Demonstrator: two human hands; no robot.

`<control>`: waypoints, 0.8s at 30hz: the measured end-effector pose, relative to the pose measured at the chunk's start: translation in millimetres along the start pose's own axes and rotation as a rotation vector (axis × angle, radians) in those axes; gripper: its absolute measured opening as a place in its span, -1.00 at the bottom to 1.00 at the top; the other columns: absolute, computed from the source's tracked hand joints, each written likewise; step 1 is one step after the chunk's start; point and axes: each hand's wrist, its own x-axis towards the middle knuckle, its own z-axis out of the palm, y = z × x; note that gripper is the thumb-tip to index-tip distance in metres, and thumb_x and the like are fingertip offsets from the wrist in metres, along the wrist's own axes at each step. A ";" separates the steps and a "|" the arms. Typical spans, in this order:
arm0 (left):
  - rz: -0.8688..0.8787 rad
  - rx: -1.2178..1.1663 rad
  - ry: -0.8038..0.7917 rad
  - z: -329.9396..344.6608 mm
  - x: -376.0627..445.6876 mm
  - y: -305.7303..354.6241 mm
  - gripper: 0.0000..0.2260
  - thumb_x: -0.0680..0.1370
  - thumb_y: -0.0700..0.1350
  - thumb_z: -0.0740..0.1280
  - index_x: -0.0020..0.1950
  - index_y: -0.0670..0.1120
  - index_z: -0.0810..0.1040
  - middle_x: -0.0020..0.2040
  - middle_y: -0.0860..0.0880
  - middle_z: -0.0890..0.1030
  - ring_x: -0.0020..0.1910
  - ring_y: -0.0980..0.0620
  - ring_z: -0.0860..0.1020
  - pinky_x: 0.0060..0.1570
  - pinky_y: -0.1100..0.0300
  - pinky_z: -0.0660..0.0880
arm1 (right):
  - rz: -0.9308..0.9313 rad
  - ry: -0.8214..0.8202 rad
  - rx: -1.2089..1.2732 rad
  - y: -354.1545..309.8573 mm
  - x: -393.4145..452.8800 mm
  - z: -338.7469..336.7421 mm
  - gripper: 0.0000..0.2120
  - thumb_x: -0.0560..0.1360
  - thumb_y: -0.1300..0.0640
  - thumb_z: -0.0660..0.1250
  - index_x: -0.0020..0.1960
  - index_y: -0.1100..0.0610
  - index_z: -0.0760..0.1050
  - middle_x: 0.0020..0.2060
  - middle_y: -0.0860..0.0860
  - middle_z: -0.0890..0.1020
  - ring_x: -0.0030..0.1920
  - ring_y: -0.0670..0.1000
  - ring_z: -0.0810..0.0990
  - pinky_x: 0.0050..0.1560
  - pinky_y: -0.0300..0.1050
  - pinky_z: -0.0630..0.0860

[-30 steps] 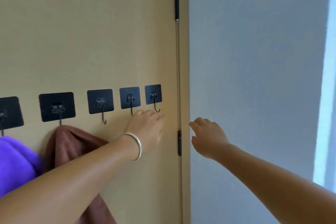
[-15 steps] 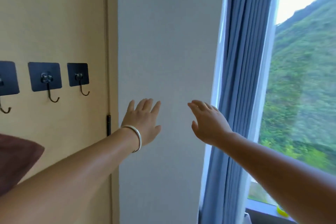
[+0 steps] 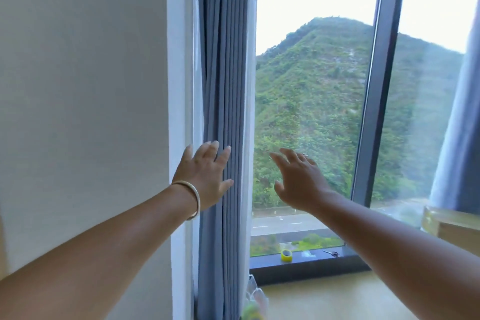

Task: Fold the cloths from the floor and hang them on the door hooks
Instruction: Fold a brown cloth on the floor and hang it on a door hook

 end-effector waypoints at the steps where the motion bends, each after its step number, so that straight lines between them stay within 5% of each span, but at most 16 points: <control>1: 0.019 -0.017 0.005 -2.0 7.2 17.2 -0.32 0.59 0.27 0.02 0.58 0.00 -0.15 0.58 -0.09 -0.01 0.55 -0.07 -0.03 0.48 -0.13 -0.04 | 0.036 -0.012 -0.011 16.5 -7.6 -3.2 -0.33 0.46 -0.04 0.32 0.51 -0.02 0.15 0.47 0.04 0.26 0.45 0.09 0.26 0.41 0.01 0.19; 24: 0.572 -0.397 0.133 -97.4 98.0 473.1 -0.32 0.57 0.28 0.09 0.58 0.04 -0.07 0.58 -0.09 0.06 0.54 -0.08 0.06 0.47 -0.19 0.02 | 0.699 -0.106 -0.378 374.7 -294.1 -146.6 -0.35 0.52 -0.13 0.22 0.52 -0.01 0.08 0.50 0.08 0.18 0.48 0.11 0.18 0.47 0.16 0.11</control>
